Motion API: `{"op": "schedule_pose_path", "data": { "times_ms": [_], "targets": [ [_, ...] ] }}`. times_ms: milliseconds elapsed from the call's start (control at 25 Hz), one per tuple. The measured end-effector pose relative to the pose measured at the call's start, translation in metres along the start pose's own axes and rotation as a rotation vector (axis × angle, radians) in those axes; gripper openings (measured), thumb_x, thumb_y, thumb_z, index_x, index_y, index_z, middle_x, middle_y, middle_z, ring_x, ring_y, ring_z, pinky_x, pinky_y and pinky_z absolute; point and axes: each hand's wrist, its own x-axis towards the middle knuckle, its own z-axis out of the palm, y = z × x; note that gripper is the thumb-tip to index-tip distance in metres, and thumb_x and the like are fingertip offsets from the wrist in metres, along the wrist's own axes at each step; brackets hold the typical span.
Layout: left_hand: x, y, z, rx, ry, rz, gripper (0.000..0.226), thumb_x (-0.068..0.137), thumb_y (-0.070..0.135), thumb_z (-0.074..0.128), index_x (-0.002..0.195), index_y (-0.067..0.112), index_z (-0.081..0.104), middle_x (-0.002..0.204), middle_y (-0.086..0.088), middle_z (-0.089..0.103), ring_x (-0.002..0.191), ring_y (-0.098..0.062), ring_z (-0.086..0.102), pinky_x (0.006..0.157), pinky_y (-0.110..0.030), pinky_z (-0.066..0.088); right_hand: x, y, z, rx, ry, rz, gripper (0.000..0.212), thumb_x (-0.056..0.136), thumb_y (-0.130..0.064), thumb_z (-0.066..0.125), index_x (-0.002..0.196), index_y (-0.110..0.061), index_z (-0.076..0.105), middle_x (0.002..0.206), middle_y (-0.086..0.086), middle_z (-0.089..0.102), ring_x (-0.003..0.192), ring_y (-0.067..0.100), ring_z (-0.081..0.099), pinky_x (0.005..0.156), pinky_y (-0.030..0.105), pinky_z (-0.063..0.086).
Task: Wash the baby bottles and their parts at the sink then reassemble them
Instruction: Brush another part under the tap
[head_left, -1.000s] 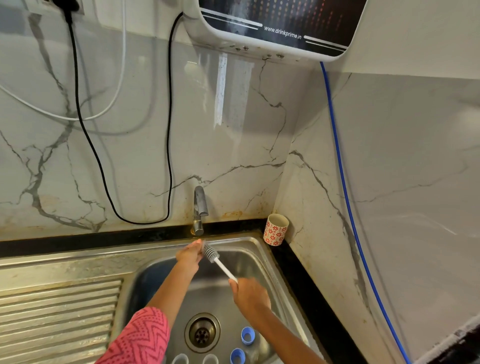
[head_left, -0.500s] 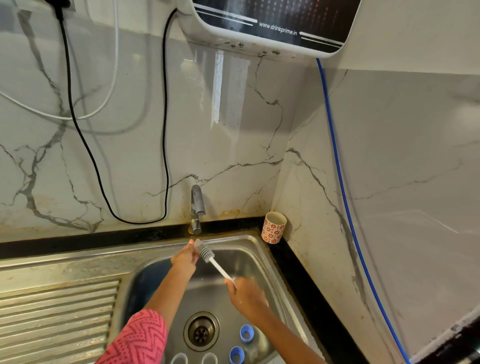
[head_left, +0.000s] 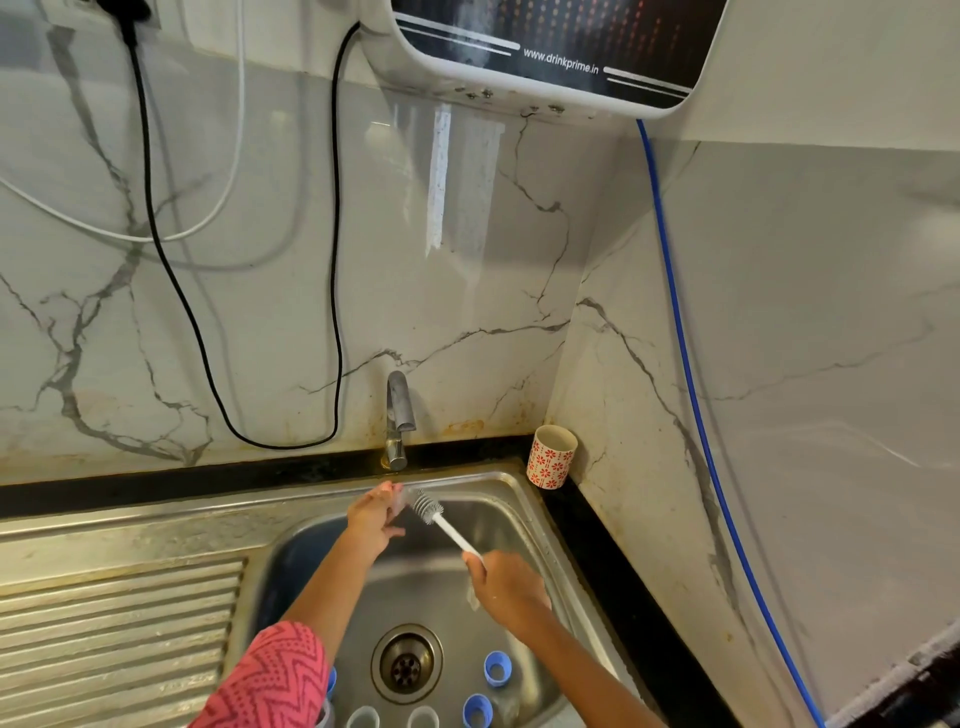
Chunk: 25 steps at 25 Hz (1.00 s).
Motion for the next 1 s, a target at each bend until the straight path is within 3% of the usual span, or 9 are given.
{"op": "schedule_pose_path", "data": {
  "times_ms": [280, 320, 400, 480, 560, 680, 800, 920, 1000],
  "targets": [
    [-0.007, -0.01, 0.0, 0.069, -0.206, -0.046, 0.033, 0.095, -0.008, 0.037, 0.127, -0.011, 0.042, 0.124, -0.026, 0.052, 0.12, -0.033, 0.051, 0.103, -0.042, 0.04, -0.002, 0.006, 0.006, 0.088, -0.04, 0.057, 0.053, 0.1, -0.047, 0.028, 0.104, -0.007, 0.064, 0.1, 0.011, 0.065, 0.094, 0.026, 0.062, 0.076, 0.03, 0.045],
    [-0.007, -0.011, -0.003, 0.127, -0.204, -0.038, 0.028, 0.096, -0.004, 0.041, 0.122, -0.012, 0.047, 0.117, -0.025, 0.055, 0.111, -0.031, 0.056, 0.098, -0.039, 0.045, -0.001, 0.009, 0.006, 0.109, -0.048, 0.06, 0.053, 0.1, -0.047, 0.029, 0.103, -0.007, 0.064, 0.095, 0.01, 0.064, 0.09, 0.025, 0.061, 0.076, 0.03, 0.045],
    [-0.008, -0.011, -0.008, 0.192, -0.182, -0.011, 0.024, 0.097, 0.013, 0.046, 0.105, -0.007, 0.056, 0.102, -0.02, 0.06, 0.094, -0.023, 0.061, 0.073, -0.026, 0.051, 0.0, 0.012, 0.002, 0.144, -0.035, 0.073, 0.054, 0.1, -0.047, 0.028, 0.102, -0.008, 0.066, 0.087, 0.007, 0.06, 0.081, 0.02, 0.055, 0.073, 0.029, 0.045],
    [-0.009, -0.012, -0.01, 0.221, -0.163, 0.013, 0.029, 0.098, 0.027, 0.043, 0.099, 0.001, 0.056, 0.089, -0.016, 0.062, 0.078, -0.017, 0.059, 0.051, -0.017, 0.042, -0.001, 0.012, 0.001, 0.127, -0.029, 0.057, 0.052, 0.1, -0.047, 0.029, 0.091, -0.011, 0.066, 0.078, 0.004, 0.058, 0.077, 0.018, 0.053, 0.069, 0.028, 0.043],
    [-0.009, -0.014, -0.007, 0.328, -0.127, 0.045, 0.037, 0.1, 0.035, 0.035, 0.095, 0.004, 0.056, 0.076, -0.012, 0.06, 0.058, -0.011, 0.044, 0.04, -0.014, 0.036, -0.004, 0.009, 0.003, 0.103, -0.038, 0.023, 0.05, 0.1, -0.046, 0.03, 0.071, -0.016, 0.057, 0.065, -0.001, 0.05, 0.073, 0.019, 0.052, 0.064, 0.027, 0.04],
    [-0.011, -0.016, 0.002, 0.544, -0.114, 0.089, 0.048, 0.101, 0.043, 0.023, 0.084, 0.009, 0.051, 0.064, -0.002, 0.043, 0.052, -0.009, 0.03, 0.043, -0.018, 0.028, -0.008, 0.005, 0.005, 0.094, 0.001, 0.014, 0.053, 0.1, -0.046, 0.029, 0.088, -0.009, 0.063, 0.077, 0.004, 0.055, 0.077, 0.022, 0.055, 0.067, 0.027, 0.04],
    [-0.013, -0.016, 0.009, 0.599, -0.138, 0.099, 0.054, 0.098, 0.054, 0.017, 0.075, 0.014, 0.044, 0.061, 0.0, 0.034, 0.053, -0.01, 0.027, 0.047, -0.022, 0.026, -0.01, 0.001, 0.003, 0.04, 0.031, 0.004, 0.054, 0.1, -0.048, 0.027, 0.1, -0.009, 0.064, 0.088, 0.007, 0.061, 0.086, 0.023, 0.061, 0.076, 0.029, 0.046],
    [-0.004, -0.02, 0.01, 0.543, 0.039, 0.237, 0.046, 0.103, 0.037, 0.02, 0.081, 0.008, 0.049, 0.066, -0.005, 0.042, 0.063, -0.02, 0.04, 0.063, -0.038, 0.046, -0.008, -0.003, -0.001, -0.058, 0.033, 0.019, 0.054, 0.101, -0.048, 0.024, 0.109, -0.01, 0.062, 0.105, 0.008, 0.066, 0.098, 0.024, 0.062, 0.08, 0.031, 0.046],
    [-0.002, -0.022, 0.007, 0.511, 0.083, 0.277, 0.045, 0.103, 0.028, 0.019, 0.072, 0.008, 0.045, 0.064, -0.007, 0.042, 0.06, -0.02, 0.039, 0.058, -0.033, 0.041, -0.004, 0.003, -0.004, -0.093, 0.045, 0.079, 0.054, 0.101, -0.047, 0.023, 0.116, -0.011, 0.061, 0.111, 0.009, 0.065, 0.103, 0.024, 0.062, 0.083, 0.031, 0.047]
  ]
}}
